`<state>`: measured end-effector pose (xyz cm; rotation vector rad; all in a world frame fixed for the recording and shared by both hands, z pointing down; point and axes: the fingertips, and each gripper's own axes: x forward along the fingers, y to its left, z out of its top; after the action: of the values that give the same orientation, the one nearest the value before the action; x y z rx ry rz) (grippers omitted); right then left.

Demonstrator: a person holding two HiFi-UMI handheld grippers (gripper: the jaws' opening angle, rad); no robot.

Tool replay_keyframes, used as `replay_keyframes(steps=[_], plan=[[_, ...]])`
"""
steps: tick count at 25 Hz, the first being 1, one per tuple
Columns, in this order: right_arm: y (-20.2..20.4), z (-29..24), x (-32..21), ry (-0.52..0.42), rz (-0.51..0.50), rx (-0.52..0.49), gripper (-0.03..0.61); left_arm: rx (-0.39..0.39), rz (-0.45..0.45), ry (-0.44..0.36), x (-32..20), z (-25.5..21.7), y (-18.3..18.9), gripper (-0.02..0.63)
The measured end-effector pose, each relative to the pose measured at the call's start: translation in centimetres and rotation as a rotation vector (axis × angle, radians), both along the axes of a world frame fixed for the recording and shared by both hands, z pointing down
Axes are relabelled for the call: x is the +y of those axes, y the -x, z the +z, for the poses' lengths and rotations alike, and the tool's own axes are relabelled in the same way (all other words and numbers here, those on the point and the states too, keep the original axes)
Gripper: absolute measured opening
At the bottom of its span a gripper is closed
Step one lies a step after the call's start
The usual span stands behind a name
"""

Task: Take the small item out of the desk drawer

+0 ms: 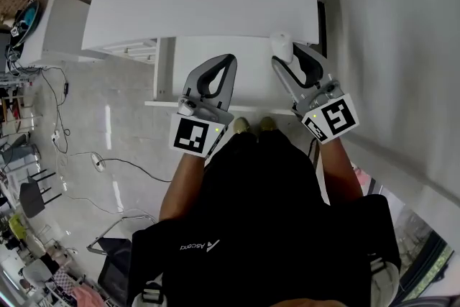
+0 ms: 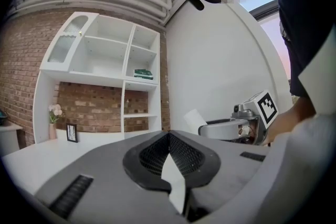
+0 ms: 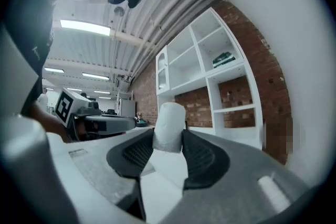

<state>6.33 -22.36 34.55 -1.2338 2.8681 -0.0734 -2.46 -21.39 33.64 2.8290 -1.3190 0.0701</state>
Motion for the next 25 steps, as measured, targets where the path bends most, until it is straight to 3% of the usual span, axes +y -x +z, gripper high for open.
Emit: replay_keyframes(steps=[8, 12, 22, 25], plan=[[0.0, -4.3, 4.8, -0.138, -0.043, -0.053, 0.169, 0.042, 0.022, -0.126, 3.2, -4.9, -1.4, -0.002], [0.2, -5.2, 5.3, -0.162, -0.046, -0.056, 0.167, 0.001, 0.013, -0.089, 3.2, -4.5, -1.1, -0.002], [0.3, -5.6, 5.5, -0.172, -0.059, -0.06, 0.166, 0.035, 0.003, -0.124, 3.3, -5.6, -1.2, -0.002], [0.4, -5.8, 5.6, -0.172, -0.062, -0.058, 0.166, 0.013, -0.01, -0.103, 3.4, -5.2, -0.9, -0.002]])
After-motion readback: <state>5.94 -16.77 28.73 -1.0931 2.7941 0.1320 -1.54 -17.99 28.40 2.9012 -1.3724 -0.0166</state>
